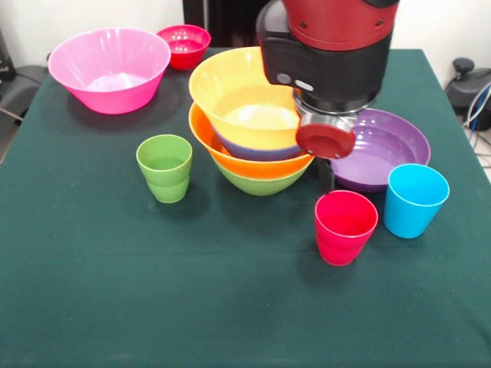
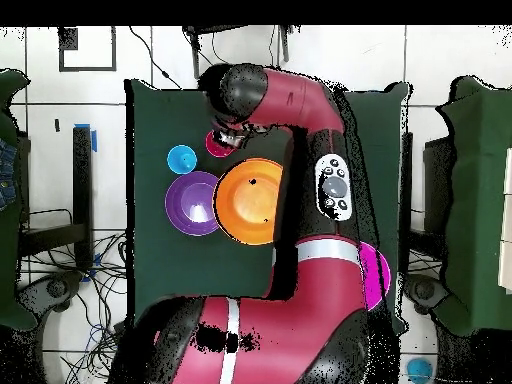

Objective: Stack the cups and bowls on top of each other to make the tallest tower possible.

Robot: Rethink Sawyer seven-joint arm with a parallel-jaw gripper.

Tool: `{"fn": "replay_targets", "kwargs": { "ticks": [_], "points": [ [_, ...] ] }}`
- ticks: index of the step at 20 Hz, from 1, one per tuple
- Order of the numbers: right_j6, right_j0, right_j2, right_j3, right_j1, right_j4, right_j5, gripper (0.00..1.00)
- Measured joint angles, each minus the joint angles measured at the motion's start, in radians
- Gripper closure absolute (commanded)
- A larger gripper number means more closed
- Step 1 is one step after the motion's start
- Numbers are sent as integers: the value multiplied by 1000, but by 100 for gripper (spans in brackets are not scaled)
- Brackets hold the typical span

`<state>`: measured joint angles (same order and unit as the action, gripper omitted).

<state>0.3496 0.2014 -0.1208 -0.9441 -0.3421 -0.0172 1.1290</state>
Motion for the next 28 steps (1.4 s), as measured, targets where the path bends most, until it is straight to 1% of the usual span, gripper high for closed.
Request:
{"fn": "replay_targets", "kwargs": {
  "ticks": [3,7,9,15,18,19,23,28],
  "points": [
    [71,-24,4,-33,0,-31,-79,0],
    [149,-49,7,-62,-1,-54,-121,0],
    [237,-76,7,-91,-2,-79,-146,0],
    [415,-121,7,-145,-2,-110,-160,0],
    [475,-131,7,-165,-3,-115,-168,0],
    [521,-137,7,-180,-2,-116,-181,0],
    [565,-137,7,-197,-3,-114,-216,0],
    [572,-133,7,-219,-6,-112,-269,0]
  ]
}}
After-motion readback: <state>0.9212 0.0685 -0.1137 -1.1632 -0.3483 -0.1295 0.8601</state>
